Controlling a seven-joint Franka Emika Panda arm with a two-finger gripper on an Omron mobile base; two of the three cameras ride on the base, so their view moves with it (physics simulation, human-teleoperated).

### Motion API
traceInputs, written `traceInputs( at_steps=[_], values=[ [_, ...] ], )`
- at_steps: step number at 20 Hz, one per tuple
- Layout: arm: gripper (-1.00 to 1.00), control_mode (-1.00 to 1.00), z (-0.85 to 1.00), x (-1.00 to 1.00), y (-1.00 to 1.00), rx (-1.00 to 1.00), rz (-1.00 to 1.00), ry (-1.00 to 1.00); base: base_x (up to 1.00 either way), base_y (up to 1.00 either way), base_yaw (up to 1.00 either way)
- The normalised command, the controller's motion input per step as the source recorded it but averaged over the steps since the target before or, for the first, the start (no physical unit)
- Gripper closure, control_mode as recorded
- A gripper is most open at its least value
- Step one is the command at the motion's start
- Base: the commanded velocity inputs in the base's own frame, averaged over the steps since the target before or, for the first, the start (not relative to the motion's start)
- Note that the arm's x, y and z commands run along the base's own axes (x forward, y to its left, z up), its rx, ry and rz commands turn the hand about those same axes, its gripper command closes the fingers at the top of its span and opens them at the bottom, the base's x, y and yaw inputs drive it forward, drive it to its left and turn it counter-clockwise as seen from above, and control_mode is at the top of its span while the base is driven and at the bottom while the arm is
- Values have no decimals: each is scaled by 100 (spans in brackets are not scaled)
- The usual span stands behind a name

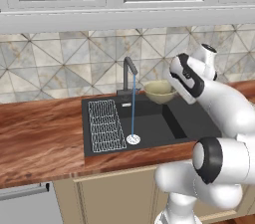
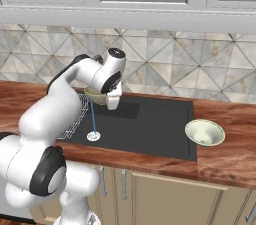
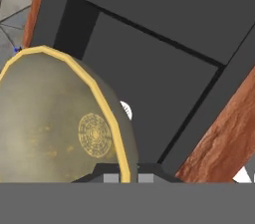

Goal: Rinse each bowl for a few seconds and place them down in the sink or on the counter.

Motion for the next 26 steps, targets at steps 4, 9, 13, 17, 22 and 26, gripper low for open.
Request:
traceInputs(
  at_steps=[4,9,13,17,22,26],
  values=[
    [100,-100,-25,23,38,0,7,0,0,0,0],
    [100,-100,-24,27,33,0,8,0,0,0,0],
    [100,-100,-24,34,26,0,7,0,0,0,0],
    [100,-100,-21,36,13,0,6,0,0,0,0],
    [100,-100,-15,27,13,0,6,-1,0,0,0],
    [100,-100,4,-13,29,0,7,-3,0,0,0]
  ],
)
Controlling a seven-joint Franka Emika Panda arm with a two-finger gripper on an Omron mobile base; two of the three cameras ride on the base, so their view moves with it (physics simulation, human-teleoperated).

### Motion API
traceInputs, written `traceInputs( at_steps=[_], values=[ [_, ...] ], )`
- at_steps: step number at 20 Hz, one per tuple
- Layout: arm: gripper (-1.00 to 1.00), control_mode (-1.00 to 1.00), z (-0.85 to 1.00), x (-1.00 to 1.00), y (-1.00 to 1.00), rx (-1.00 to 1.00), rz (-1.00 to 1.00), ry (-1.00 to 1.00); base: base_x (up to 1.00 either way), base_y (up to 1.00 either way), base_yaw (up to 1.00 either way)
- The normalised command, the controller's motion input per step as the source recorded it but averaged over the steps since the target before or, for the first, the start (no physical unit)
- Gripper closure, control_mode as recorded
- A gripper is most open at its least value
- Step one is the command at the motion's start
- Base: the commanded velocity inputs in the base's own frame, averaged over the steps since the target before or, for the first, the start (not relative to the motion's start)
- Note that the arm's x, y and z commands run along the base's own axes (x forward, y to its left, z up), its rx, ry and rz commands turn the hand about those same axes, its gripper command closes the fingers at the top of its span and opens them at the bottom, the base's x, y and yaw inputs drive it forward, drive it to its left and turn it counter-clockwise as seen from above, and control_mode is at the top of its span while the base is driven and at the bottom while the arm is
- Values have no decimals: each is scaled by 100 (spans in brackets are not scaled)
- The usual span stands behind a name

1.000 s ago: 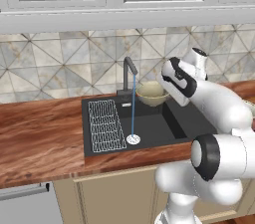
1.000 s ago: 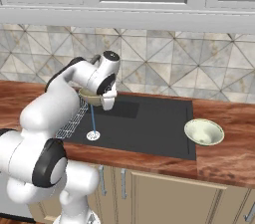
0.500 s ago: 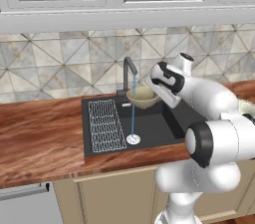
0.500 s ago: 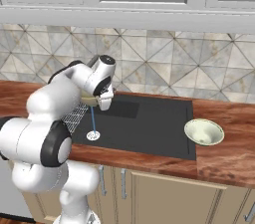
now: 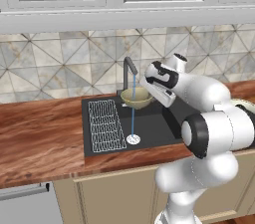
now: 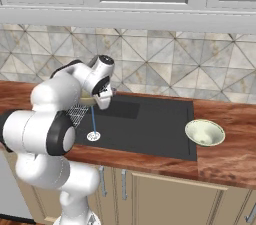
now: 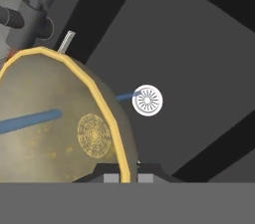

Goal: Rinse each bowl for a few seconds and place them down in the sink or on the counter.

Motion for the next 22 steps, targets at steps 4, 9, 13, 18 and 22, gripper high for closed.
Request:
traceInputs(
  at_steps=[4,9,13,18,22],
  values=[
    [100,-100,11,-26,24,2,6,-3,0,0,0],
    [100,-100,13,-24,31,1,4,-4,0,0,0],
    [100,-100,6,-9,47,0,3,-3,0,0,0],
    [100,-100,1,-3,54,0,4,0,0,0,0],
    [100,-100,0,-1,54,0,5,0,0,0,0]
  ],
)
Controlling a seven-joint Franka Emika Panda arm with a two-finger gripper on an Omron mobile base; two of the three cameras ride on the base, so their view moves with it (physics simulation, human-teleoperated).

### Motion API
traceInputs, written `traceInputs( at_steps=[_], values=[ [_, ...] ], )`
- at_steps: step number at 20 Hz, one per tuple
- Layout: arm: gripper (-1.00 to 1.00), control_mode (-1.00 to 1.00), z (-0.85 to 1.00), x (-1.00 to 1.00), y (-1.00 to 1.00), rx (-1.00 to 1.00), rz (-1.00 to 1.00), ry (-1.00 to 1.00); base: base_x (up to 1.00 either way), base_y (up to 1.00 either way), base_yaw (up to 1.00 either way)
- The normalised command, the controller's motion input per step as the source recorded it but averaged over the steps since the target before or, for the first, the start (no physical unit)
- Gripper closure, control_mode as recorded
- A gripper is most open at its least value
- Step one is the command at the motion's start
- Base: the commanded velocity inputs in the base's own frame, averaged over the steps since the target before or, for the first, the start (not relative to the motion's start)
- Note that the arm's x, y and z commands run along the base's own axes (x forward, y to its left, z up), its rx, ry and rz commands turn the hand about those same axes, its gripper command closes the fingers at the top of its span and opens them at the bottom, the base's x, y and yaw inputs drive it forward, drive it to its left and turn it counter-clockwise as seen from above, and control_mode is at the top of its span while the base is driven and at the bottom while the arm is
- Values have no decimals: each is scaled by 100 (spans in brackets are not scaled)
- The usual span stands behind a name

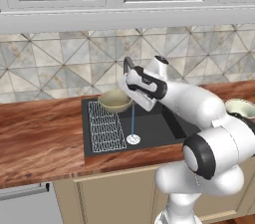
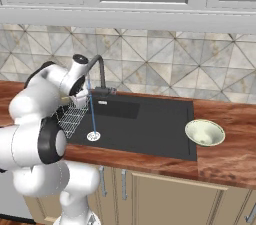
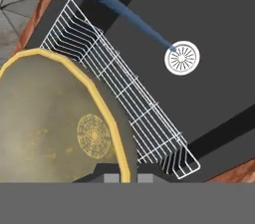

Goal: Rinse each bowl for a few seconds and place them down in the sink or on the counter.

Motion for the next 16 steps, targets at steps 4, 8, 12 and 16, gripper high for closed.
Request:
traceInputs(
  at_steps=[4,8,12,16],
  values=[
    [100,-100,-2,0,53,2,5,0,0,0,0],
    [100,-100,-6,0,52,2,6,0,0,0,0],
    [100,-100,-10,0,53,2,6,0,0,0,0],
    [100,-100,-13,2,52,1,6,0,0,0,0]
  ],
)
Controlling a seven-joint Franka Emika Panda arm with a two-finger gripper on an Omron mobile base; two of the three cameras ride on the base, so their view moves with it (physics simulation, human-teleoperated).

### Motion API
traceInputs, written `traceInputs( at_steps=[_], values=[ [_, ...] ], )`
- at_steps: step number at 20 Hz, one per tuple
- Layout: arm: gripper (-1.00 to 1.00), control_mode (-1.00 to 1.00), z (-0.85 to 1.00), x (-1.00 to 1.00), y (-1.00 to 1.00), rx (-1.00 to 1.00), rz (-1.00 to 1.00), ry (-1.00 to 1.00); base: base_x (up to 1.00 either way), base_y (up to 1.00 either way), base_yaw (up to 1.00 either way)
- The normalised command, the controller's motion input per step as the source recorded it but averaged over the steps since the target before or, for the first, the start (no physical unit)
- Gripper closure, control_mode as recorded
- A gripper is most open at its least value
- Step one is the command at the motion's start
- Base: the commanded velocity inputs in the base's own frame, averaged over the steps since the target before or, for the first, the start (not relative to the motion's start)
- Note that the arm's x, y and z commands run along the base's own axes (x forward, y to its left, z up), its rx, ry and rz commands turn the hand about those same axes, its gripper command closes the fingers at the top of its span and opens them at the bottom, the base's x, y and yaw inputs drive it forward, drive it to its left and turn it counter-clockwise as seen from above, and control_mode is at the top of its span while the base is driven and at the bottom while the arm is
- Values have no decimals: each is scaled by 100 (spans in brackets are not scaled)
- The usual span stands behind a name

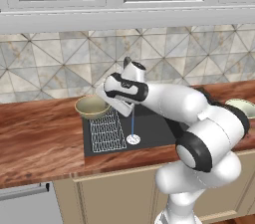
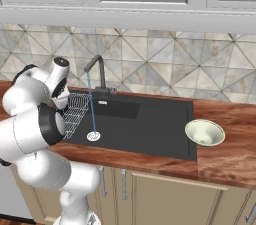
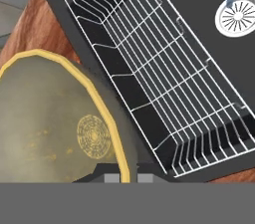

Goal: Rinse each bowl for a few seconds and place them down in the sink or on the counter.

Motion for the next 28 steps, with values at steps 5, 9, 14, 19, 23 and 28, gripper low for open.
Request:
traceInputs(
  at_steps=[5,9,14,19,23,28],
  values=[
    [100,-100,-17,10,44,2,6,1,0,0,0],
    [100,-100,-16,10,41,1,6,2,0,0,0],
    [100,-100,-15,8,41,0,6,2,0,0,0],
    [100,-100,-15,6,41,0,6,0,0,0,0],
    [100,-100,-17,7,35,0,6,3,0,0,0],
    [100,-100,-24,5,27,0,6,5,0,0,0]
  ],
)
